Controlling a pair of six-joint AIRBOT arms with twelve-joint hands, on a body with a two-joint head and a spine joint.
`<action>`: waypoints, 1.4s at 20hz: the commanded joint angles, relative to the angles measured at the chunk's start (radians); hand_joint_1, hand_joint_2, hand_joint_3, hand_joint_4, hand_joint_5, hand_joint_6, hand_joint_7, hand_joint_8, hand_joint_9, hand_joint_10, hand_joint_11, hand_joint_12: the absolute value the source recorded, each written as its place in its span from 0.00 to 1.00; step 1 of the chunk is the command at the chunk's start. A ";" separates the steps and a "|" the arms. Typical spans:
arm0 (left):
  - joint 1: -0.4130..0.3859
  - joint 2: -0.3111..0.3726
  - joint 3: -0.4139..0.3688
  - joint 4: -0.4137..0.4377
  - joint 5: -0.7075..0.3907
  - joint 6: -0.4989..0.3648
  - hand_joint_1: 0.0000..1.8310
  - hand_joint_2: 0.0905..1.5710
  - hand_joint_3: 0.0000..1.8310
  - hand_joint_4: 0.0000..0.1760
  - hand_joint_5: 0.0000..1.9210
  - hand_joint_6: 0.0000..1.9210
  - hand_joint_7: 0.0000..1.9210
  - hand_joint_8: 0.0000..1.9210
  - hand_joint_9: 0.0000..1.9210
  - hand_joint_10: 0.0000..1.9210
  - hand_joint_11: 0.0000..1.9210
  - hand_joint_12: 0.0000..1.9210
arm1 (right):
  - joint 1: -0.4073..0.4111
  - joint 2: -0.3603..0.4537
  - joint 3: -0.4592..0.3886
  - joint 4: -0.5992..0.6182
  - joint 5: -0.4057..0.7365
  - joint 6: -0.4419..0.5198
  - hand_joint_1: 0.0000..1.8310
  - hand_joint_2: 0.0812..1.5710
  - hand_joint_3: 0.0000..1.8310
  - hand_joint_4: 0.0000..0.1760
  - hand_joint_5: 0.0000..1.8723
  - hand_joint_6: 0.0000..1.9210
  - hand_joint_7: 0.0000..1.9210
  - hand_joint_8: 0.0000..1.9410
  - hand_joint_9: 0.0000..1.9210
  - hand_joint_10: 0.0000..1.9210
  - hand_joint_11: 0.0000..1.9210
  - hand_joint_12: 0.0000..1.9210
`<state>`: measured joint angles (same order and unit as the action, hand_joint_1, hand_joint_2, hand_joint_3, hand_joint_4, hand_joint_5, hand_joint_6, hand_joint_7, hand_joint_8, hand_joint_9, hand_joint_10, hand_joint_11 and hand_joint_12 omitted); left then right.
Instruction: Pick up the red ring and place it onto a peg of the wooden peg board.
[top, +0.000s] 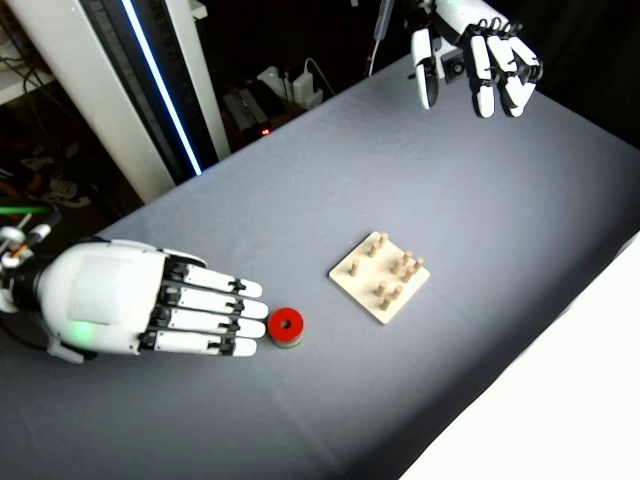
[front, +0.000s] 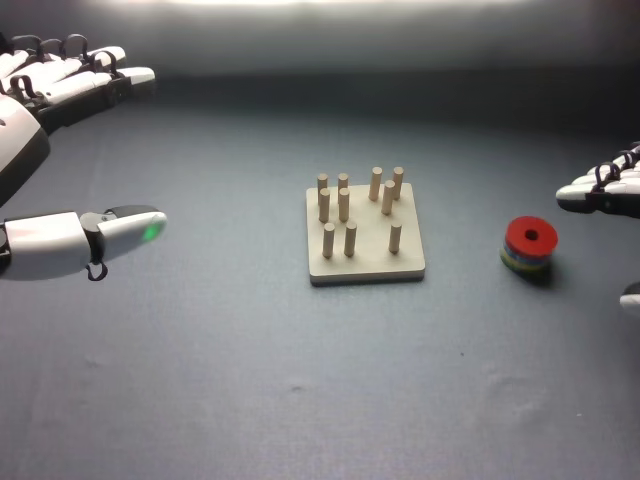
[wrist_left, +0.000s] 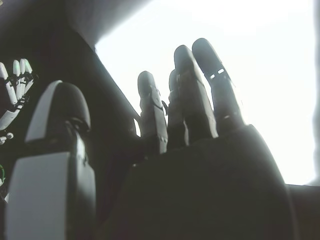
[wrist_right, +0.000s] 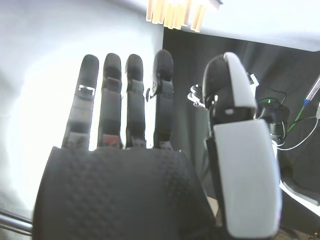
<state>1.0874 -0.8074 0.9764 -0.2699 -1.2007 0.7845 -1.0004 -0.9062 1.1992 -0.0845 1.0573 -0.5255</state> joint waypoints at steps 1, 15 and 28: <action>-0.008 -0.004 0.009 -0.002 -0.121 -0.003 0.30 0.63 0.00 0.04 0.18 0.00 0.12 0.00 0.12 0.02 0.00 0.45 | 0.011 0.001 0.007 0.029 0.112 0.005 0.43 0.73 0.00 0.06 0.20 0.00 0.19 0.00 0.18 0.00 0.01 0.40; -0.009 -0.010 0.012 0.004 -0.115 -0.011 0.28 0.63 0.00 0.21 0.17 0.00 0.10 0.00 0.10 0.00 0.00 0.41 | 0.255 -0.098 0.120 -0.187 -0.219 0.015 0.59 0.64 0.00 0.00 0.23 0.00 0.21 0.00 0.20 0.00 0.05 0.37; -0.009 -0.018 0.014 0.009 -0.107 -0.016 0.30 0.62 0.00 0.22 0.18 0.00 0.12 0.00 0.11 0.00 0.00 0.39 | 0.356 -0.181 0.204 -0.300 -0.398 0.035 0.60 0.64 0.00 0.22 0.27 0.00 0.24 0.00 0.24 0.00 0.00 0.61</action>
<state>1.0885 -0.8211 0.9848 -0.2577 -1.1889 0.7734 -0.6579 -1.0904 1.3998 -0.4114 0.5728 -0.4934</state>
